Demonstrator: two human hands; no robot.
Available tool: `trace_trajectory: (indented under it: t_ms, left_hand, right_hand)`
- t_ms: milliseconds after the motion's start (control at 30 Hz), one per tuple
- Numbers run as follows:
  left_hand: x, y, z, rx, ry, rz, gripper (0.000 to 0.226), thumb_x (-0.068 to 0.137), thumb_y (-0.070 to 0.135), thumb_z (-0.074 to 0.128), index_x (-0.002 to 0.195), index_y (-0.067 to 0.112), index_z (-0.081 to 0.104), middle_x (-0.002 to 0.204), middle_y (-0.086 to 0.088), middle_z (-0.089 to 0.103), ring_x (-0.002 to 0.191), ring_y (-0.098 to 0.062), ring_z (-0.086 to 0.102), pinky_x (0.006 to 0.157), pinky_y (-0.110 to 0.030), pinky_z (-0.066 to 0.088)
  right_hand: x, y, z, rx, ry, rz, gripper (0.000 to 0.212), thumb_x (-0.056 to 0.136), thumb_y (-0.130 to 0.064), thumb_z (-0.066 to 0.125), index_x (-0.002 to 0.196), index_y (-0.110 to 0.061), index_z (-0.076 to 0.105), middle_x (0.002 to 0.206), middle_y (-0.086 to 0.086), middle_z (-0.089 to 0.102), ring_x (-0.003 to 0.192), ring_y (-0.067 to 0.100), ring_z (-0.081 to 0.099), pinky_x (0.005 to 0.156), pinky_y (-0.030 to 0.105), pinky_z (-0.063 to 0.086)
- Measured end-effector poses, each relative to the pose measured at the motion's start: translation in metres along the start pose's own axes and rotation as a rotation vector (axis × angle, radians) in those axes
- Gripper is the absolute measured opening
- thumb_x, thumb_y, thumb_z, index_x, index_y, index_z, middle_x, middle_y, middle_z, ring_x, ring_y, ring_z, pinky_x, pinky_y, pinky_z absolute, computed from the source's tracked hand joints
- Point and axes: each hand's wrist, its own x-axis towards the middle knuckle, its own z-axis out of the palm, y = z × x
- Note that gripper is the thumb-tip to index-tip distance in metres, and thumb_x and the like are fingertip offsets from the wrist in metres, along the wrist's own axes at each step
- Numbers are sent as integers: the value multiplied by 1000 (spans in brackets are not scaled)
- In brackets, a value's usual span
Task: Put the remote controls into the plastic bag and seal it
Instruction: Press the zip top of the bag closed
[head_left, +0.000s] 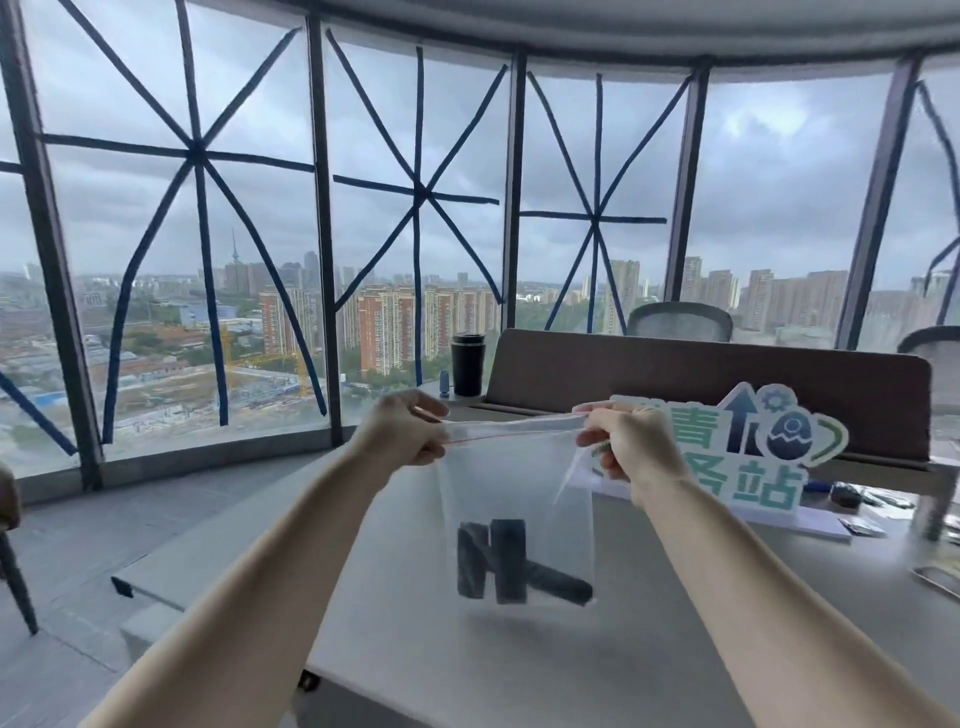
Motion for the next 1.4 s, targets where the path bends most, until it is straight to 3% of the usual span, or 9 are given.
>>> trace_trajectory:
  t_ms: [233,367,533,667,767,867,967,1167,1400]
  left_hand:
    - [6,25,43,-259,-200,31,11,76,3,74,86,8,73,79,-8,72,69,-12,68,62,-13,56]
    - [1,0,78,-102,-255,116,17,66,9,82,75,22,78,85,-9,76,78,-16,69,81,-26,57]
    - [-5,-15,111,33,-138,139,5,75,11,76,70,13,75,70,-12,72,55,-16,58,50,-25,51]
    - [-9,-11,123,-72,-171,60,10,80,16,73,81,6,72,74,-6,74,56,-14,57,47,-19,48]
    - [-13,-2,133,-159,-216,35,12,83,19,69,89,8,71,79,-1,74,55,-10,59,48,-18,47]
    - [-18,11,146,-191,-244,91,7,84,13,68,87,8,71,75,-1,73,46,-5,58,43,-16,47]
    - [-25,27,160,-143,-279,169,9,84,10,66,76,9,71,68,1,71,43,-5,55,41,-16,45]
    - [-30,41,170,-75,-286,232,11,81,8,67,72,6,72,69,-2,71,43,-6,54,40,-17,44]
    - [-35,37,172,-171,-300,158,9,83,11,67,77,7,73,71,0,73,46,-8,59,45,-21,49]
  right_hand:
    - [-1,-46,-75,-203,23,-111,12,83,-2,64,82,1,76,62,11,66,31,11,35,32,16,27]
    - [-3,-39,-105,-414,3,-98,21,79,-6,66,81,13,74,57,15,55,31,13,29,35,17,22]
    - [-12,-42,-127,-574,3,-90,24,77,-10,72,70,13,73,39,4,48,37,19,32,33,16,24]
    - [-16,-49,-141,-646,17,-48,16,72,-12,73,62,0,76,36,-1,41,37,16,29,38,21,25]
    - [-15,-53,-153,-842,163,-37,31,67,-17,69,40,-12,56,36,-9,44,48,21,40,51,28,31]
    - [-24,-50,-149,-1188,257,-186,19,75,-34,58,68,-21,71,78,-4,66,83,28,61,70,32,46]
    - [-40,-51,-126,-1173,43,-414,44,80,-59,60,116,-35,70,115,-9,66,114,22,54,90,36,41]
    - [-33,-44,-108,-1123,-45,-449,13,81,-33,67,74,-26,74,83,-6,74,85,18,67,84,42,54]
    - [-31,-40,-107,-1095,-56,-413,13,78,-31,64,70,-25,71,78,-8,72,79,15,67,75,40,57]
